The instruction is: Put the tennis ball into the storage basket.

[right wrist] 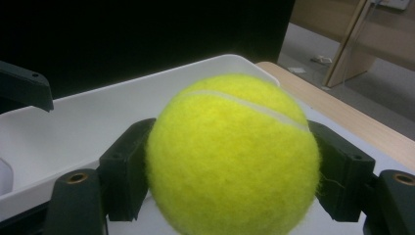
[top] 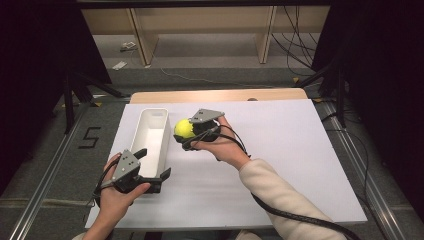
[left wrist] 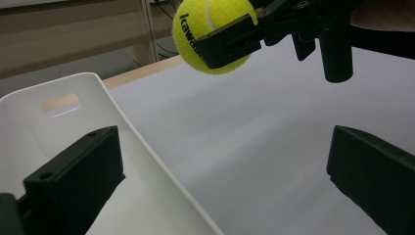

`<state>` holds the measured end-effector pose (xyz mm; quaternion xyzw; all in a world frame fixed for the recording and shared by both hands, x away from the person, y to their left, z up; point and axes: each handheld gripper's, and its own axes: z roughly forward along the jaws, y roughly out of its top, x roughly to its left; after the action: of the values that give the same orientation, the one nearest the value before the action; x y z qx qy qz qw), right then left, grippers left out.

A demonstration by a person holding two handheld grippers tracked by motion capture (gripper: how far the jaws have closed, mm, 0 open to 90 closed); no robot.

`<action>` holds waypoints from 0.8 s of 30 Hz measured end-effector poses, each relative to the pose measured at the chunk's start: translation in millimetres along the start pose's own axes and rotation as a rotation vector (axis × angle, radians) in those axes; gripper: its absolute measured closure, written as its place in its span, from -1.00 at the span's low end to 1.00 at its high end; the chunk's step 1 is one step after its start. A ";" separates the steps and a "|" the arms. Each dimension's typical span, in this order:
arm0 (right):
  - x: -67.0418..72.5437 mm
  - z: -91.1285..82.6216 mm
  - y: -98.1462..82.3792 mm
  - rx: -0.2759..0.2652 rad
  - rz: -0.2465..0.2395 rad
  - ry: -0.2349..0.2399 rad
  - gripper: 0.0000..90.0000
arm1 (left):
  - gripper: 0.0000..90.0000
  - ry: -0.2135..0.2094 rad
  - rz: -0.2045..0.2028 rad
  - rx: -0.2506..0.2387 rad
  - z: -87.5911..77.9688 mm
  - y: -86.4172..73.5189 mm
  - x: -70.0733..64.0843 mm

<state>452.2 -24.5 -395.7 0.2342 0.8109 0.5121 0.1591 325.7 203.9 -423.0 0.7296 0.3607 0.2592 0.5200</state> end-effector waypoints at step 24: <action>2.2 6.3 4.5 0.005 -0.002 0.005 -0.40 | -1.00 0.001 -0.002 -0.002 -0.1 0.0 -0.2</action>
<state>454.4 -16.9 -394.3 0.2323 0.8128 0.5106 0.1569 325.5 203.8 -423.0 0.7285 0.3613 0.2593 0.5210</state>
